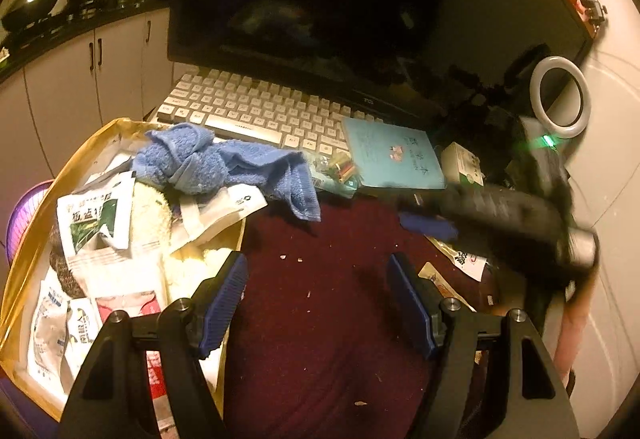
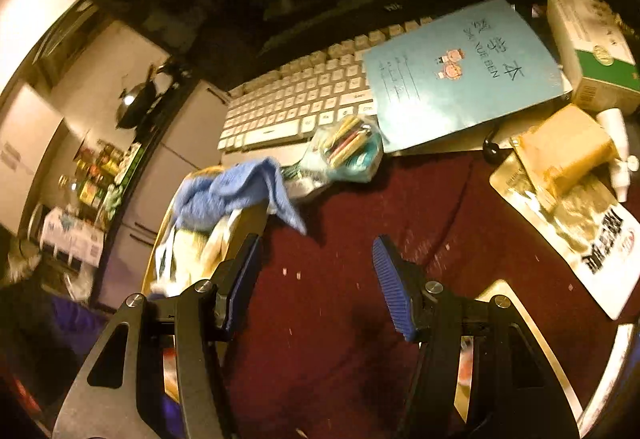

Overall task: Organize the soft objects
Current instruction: 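Grasp the clear bag of coloured pencils with the right gripper, then grasp the blue cartoon-printed pack with the left gripper while the right holds the pencil bag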

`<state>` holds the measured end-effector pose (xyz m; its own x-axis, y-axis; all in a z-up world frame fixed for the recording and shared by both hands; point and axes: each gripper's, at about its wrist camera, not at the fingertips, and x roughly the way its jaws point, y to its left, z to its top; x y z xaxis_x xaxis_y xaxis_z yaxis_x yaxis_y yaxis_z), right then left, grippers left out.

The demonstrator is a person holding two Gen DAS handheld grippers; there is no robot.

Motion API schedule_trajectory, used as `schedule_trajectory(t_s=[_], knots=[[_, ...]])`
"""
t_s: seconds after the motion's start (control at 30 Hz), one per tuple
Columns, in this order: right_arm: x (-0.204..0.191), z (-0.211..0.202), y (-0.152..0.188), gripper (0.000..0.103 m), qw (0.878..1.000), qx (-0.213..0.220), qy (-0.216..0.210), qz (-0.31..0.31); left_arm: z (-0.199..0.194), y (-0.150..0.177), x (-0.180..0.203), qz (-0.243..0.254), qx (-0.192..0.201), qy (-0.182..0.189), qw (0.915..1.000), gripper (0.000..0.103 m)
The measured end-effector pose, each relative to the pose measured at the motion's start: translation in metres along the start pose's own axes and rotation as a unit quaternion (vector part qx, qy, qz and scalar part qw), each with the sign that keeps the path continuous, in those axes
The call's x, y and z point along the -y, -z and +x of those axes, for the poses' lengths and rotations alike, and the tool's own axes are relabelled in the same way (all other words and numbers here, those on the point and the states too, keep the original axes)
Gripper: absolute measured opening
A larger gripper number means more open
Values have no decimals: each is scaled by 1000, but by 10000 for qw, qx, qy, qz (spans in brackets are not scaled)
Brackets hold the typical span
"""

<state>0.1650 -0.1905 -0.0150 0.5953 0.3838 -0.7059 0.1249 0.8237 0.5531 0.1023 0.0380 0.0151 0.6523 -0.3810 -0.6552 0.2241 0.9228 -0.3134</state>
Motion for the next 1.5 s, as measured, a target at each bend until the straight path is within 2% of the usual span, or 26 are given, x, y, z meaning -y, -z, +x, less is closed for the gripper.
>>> schedule_trajectory(t_s=[0.2, 0.27, 0.33, 0.4, 0.53, 0.57, 0.6, 0.67, 0.9, 1.07, 1.23, 1.37, 1.5], knots=[[-5, 32, -42, 58, 9984, 14, 427, 364, -10, 3, -14, -128, 76, 38, 9999, 72], [-4, 49, -51, 53, 9972, -77, 615, 431, -14, 4, -19, -178, 105, 52, 9998, 72], [-2, 62, -56, 42, 9961, -152, 711, 508, -16, 5, -22, -205, 114, 63, 9997, 72], [-2, 68, -58, 36, 9956, -169, 760, 512, -16, 5, -25, -218, 108, 80, 9997, 72], [-2, 76, -60, 30, 9946, -105, 952, 401, -15, 6, -27, -201, 82, 100, 9997, 72], [0, 78, -60, 25, 9945, -134, 955, 397, -13, 6, -27, -198, 63, 111, 9997, 72], [2, 79, -60, 16, 9946, -185, 916, 443, -12, 6, -26, -193, 47, 115, 9997, 72], [7, 75, -57, 14, 9957, -239, 729, 523, -10, 5, -23, -165, 8, 119, 9998, 72], [16, 13, -27, 13, 9976, 276, 451, 453, 2, -9, -5, -39, -177, 270, 9995, 72], [28, -1, -5, 13, 9967, 418, 496, 489, 36, -40, 16, 308, -513, 169, 9981, 72], [47, -5, 8, 13, 9944, 604, 503, 710, 87, -79, 24, 378, -953, 107, 9947, 72], [52, -2, 13, 13, 9948, 593, 380, 737, 141, -105, 18, 355, -1362, -155, 9899, 72], [57, 1, 16, 13, 9948, 496, 243, 854, 188, -113, 12, 390, -1746, -581, 9822, 72]])
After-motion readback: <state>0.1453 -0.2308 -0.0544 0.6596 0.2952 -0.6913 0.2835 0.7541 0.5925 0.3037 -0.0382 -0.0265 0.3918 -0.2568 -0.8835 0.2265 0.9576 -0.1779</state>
